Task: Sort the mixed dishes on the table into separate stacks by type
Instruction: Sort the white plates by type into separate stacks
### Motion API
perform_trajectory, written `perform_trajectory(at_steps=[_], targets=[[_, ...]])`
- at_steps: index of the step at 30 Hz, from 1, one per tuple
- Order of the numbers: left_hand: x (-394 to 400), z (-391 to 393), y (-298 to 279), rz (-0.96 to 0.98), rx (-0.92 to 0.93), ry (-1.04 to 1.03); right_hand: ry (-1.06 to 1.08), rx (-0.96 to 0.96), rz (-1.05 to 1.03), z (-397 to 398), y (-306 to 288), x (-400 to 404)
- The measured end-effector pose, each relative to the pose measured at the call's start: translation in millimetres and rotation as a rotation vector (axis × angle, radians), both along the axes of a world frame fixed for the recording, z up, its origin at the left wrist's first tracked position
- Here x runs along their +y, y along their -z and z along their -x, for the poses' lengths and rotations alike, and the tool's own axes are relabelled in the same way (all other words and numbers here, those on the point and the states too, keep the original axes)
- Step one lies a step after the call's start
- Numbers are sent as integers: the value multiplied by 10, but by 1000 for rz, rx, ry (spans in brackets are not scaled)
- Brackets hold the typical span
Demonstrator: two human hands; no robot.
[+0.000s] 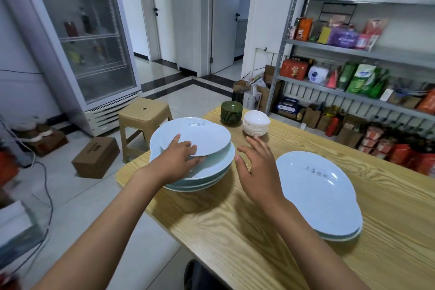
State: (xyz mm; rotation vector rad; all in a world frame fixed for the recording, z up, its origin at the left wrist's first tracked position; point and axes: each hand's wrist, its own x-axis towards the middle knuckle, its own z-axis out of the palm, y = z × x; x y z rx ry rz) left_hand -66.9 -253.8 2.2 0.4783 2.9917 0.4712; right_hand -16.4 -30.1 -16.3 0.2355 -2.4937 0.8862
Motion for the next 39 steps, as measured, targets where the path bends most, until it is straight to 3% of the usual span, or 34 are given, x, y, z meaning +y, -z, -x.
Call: perform_trajectory(at_steps=[5,8,10,15,22,29,35,39], targets=[[8,39,1,120,-197,-24,23,-32,-8,14,-18,58],[-33,123,19,416,-222,-1,39,-54,-18,-7,-36,120],[-1,137,-1,510,-195,-1,47,-66,-32,-21,-49,162],[414,-84,-107,316,60,-42,79,-65,-92,-122,-121,309],[1363,-445,-215,213,331,215,160,-41,-167,-390,-199,766],[1950,-646,-291,201,350,330,314,-12,-172,-678,-209,1338],[1474,-568,-415,138,335,228,193,-3,-123,-501,-156,950],[930,-382,-437,-9,219,76,76,42,-108,-302,-203,518]])
